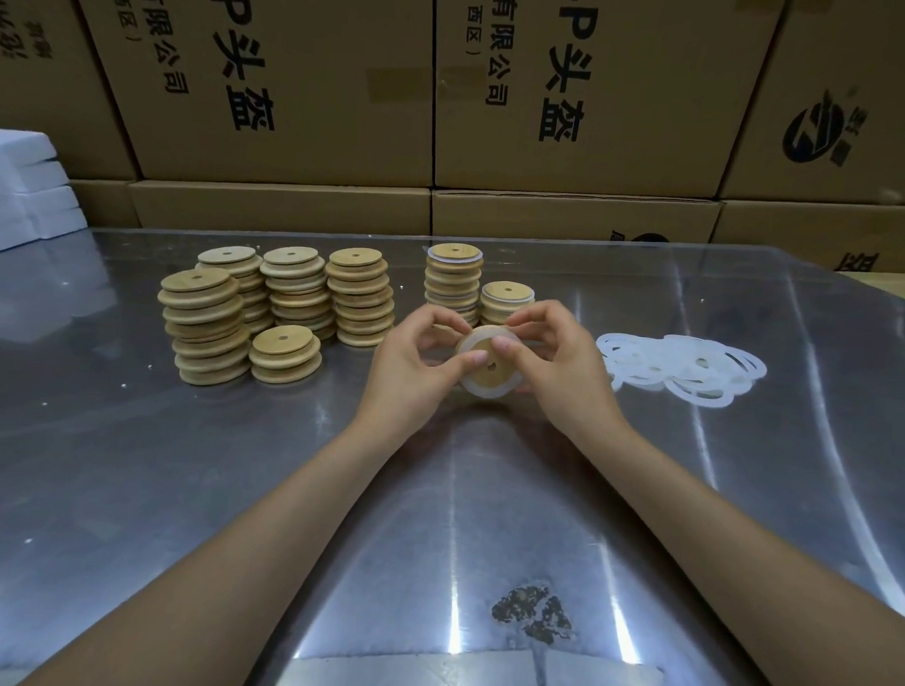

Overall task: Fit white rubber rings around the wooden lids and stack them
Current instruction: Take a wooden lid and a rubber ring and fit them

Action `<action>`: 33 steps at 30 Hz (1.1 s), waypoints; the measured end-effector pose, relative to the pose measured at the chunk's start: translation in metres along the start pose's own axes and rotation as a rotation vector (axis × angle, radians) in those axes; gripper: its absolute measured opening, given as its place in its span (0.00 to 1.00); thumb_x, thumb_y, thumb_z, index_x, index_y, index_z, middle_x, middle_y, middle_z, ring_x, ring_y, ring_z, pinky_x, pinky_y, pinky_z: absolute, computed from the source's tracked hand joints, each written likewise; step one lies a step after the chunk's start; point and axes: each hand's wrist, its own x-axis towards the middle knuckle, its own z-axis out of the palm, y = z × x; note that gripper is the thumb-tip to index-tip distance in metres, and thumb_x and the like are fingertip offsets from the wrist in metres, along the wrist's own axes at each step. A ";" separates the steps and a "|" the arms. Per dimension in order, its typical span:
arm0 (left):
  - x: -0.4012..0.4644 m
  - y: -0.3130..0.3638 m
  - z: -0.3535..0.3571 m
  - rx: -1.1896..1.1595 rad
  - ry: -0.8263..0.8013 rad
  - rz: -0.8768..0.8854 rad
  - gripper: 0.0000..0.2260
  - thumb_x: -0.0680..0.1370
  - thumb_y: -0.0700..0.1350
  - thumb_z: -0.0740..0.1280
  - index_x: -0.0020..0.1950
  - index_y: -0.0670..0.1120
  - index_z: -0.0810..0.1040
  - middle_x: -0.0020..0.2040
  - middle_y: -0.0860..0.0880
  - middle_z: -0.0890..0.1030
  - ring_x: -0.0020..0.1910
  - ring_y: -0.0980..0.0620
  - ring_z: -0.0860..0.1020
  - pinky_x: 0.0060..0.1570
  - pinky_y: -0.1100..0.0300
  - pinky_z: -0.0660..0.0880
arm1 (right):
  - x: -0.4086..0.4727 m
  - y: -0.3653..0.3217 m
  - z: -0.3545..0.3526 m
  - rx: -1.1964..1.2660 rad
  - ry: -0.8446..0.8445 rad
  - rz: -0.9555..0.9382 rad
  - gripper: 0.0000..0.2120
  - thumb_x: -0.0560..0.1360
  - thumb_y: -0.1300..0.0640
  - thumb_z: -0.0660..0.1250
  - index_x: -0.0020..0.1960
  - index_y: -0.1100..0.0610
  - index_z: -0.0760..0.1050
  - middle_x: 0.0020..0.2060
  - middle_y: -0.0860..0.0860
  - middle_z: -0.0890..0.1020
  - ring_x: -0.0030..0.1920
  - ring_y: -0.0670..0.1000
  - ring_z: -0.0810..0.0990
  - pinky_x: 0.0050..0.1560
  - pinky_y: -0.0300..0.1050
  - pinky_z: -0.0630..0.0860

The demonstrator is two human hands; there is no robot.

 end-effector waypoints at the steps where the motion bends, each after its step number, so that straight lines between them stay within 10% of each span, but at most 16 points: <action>1: 0.000 0.000 0.000 0.008 -0.003 -0.012 0.08 0.71 0.40 0.74 0.45 0.47 0.77 0.46 0.48 0.82 0.49 0.54 0.81 0.44 0.61 0.78 | 0.000 0.000 0.001 -0.003 0.005 -0.013 0.09 0.74 0.58 0.70 0.43 0.47 0.73 0.44 0.48 0.81 0.50 0.48 0.81 0.49 0.54 0.80; 9: -0.002 0.005 0.004 -0.197 0.020 -0.183 0.02 0.74 0.38 0.71 0.44 0.42 0.79 0.37 0.51 0.82 0.34 0.64 0.80 0.32 0.71 0.74 | -0.001 0.002 0.003 0.117 0.028 0.048 0.08 0.75 0.59 0.69 0.39 0.50 0.74 0.37 0.46 0.81 0.40 0.41 0.79 0.42 0.39 0.75; 15: -0.002 0.006 0.000 -0.256 0.020 -0.272 0.07 0.75 0.40 0.70 0.50 0.38 0.81 0.44 0.43 0.84 0.41 0.55 0.82 0.43 0.63 0.80 | -0.001 0.000 0.003 0.221 0.012 0.175 0.08 0.77 0.61 0.67 0.39 0.56 0.73 0.41 0.57 0.82 0.44 0.52 0.80 0.50 0.58 0.79; 23: -0.001 0.008 -0.003 -0.396 0.012 -0.392 0.06 0.75 0.39 0.70 0.49 0.38 0.80 0.45 0.44 0.83 0.42 0.53 0.83 0.41 0.64 0.80 | -0.001 0.000 0.005 0.235 0.011 0.221 0.09 0.78 0.61 0.65 0.39 0.57 0.70 0.43 0.64 0.80 0.45 0.55 0.79 0.47 0.57 0.80; 33: 0.000 0.006 -0.005 -0.421 -0.012 -0.402 0.03 0.73 0.42 0.72 0.45 0.43 0.81 0.42 0.47 0.85 0.43 0.53 0.84 0.38 0.65 0.78 | -0.002 -0.002 0.002 0.296 -0.011 0.203 0.08 0.77 0.60 0.66 0.40 0.56 0.72 0.37 0.51 0.82 0.38 0.43 0.81 0.34 0.42 0.80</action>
